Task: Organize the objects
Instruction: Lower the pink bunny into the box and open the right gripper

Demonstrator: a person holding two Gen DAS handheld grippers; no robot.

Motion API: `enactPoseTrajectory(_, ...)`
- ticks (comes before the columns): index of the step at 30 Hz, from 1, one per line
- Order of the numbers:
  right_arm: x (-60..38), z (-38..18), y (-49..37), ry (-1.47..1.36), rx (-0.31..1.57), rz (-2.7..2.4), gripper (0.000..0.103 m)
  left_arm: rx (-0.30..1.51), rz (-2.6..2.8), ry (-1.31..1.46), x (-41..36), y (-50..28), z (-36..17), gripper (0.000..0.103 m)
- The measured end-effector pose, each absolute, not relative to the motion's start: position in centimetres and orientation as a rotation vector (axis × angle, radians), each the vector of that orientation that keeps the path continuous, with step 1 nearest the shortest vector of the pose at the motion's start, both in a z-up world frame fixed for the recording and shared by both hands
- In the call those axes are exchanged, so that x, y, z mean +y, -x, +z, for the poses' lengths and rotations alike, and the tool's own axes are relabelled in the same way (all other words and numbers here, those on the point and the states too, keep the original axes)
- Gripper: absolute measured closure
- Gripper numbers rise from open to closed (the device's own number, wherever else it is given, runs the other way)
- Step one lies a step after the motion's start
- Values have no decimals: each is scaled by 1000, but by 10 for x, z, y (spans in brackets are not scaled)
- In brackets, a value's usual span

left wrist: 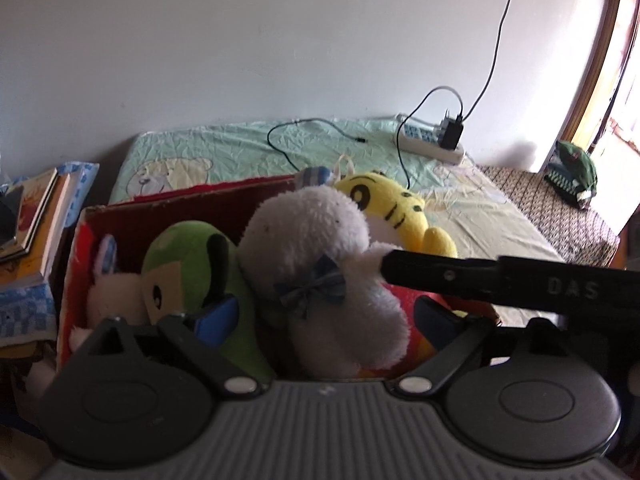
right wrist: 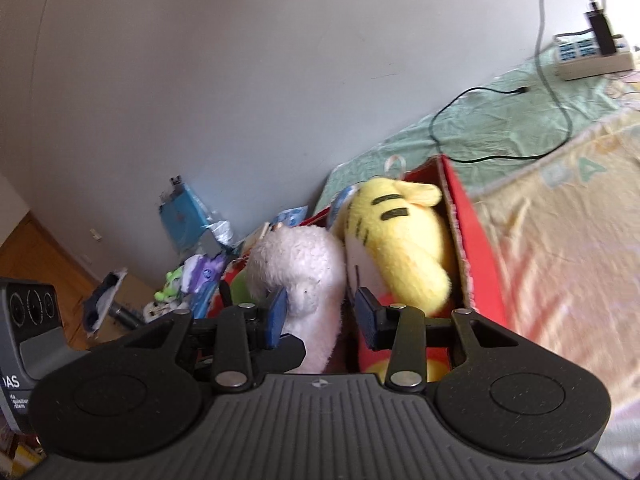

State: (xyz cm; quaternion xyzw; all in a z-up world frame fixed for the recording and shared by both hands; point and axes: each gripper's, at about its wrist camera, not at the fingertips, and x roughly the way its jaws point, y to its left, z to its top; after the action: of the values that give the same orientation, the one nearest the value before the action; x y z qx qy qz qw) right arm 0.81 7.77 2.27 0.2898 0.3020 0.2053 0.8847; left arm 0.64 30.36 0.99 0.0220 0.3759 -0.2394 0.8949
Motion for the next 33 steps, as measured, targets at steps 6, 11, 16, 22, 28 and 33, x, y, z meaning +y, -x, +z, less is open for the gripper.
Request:
enactPoseTrajectory(6, 75, 26, 8, -584, 612, 337, 60, 812, -465, -91, 290, -6, 9, 8)
enactPoseTrajectory(11, 68, 28, 13, -586, 610, 316, 60, 842, -388, -129, 282, -2, 10, 8)
enactPoseTrajectory(16, 67, 32, 13, -524, 634, 304, 60, 843, -292, -169, 275, 5, 17, 8)
enactPoseTrajectory(22, 56, 39, 21, -471, 629, 292, 53, 865, -195, -157, 266, 12, 20, 8)
enactPoseTrajectory(28, 40, 45, 31, -403, 636, 291, 50, 843, -141, -144, 251, 32, 29, 8)
enactPoseTrajectory(33, 23, 42, 41, -358, 653, 242, 50, 844, -90, -165, 226, 48, 29, 3)
